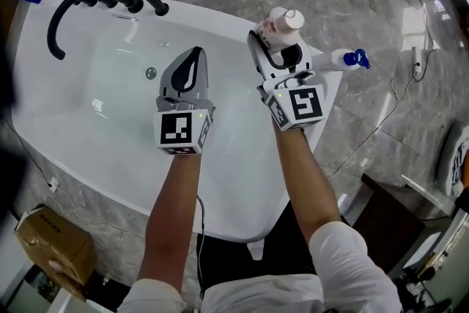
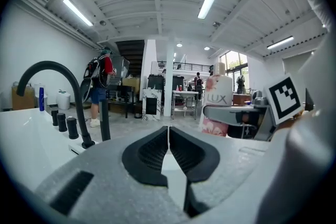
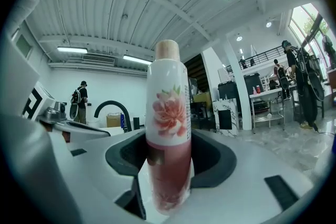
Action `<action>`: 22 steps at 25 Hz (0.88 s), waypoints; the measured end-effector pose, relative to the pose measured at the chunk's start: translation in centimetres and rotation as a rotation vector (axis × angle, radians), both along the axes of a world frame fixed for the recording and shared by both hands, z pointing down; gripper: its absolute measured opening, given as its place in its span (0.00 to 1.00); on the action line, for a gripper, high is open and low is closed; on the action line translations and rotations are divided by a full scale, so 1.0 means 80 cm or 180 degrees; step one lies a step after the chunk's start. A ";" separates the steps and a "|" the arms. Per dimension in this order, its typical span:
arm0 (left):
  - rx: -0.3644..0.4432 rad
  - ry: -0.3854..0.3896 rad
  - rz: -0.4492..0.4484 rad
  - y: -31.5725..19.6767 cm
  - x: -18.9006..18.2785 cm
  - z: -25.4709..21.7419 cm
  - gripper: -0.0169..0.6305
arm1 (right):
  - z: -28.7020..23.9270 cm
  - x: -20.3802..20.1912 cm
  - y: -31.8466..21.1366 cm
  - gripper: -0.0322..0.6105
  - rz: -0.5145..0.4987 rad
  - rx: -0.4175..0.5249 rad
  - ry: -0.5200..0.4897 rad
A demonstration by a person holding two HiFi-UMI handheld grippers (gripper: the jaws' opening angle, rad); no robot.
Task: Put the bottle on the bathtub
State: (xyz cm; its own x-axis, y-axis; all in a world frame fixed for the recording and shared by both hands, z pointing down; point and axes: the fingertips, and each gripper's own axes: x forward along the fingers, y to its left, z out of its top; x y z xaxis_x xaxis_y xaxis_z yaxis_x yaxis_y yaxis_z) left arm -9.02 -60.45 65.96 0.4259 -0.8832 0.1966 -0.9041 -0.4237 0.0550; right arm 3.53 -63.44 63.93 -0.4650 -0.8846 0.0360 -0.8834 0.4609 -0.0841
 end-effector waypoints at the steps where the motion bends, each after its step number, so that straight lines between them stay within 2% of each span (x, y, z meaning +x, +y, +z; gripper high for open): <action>1: 0.0005 0.0008 0.0005 -0.006 0.002 0.005 0.06 | 0.007 0.000 -0.006 0.41 0.0002 0.0002 -0.0003; 6: 0.0006 0.0017 0.0036 -0.028 0.008 0.031 0.06 | 0.046 -0.006 -0.035 0.41 -0.0032 0.0037 0.0100; 12: 0.0021 0.0009 0.0122 -0.047 0.017 0.048 0.06 | 0.086 -0.013 -0.057 0.41 -0.0015 -0.0065 0.0130; 18: 0.0021 -0.0030 0.0219 -0.051 0.021 0.058 0.06 | 0.093 -0.022 -0.067 0.41 -0.0065 -0.0014 0.0172; 22: -0.0023 -0.0002 0.0162 -0.053 0.013 0.064 0.06 | 0.098 -0.032 -0.073 0.41 -0.0145 -0.0008 0.0234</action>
State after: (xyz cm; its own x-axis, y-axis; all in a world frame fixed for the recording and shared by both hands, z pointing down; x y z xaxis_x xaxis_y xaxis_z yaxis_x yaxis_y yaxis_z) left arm -8.01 -64.67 71.07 0.4701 -0.8589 0.2032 -0.8814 -0.4688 0.0576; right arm 0.97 -69.30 71.79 -0.5007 -0.8625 0.0737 -0.8654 0.5006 -0.0210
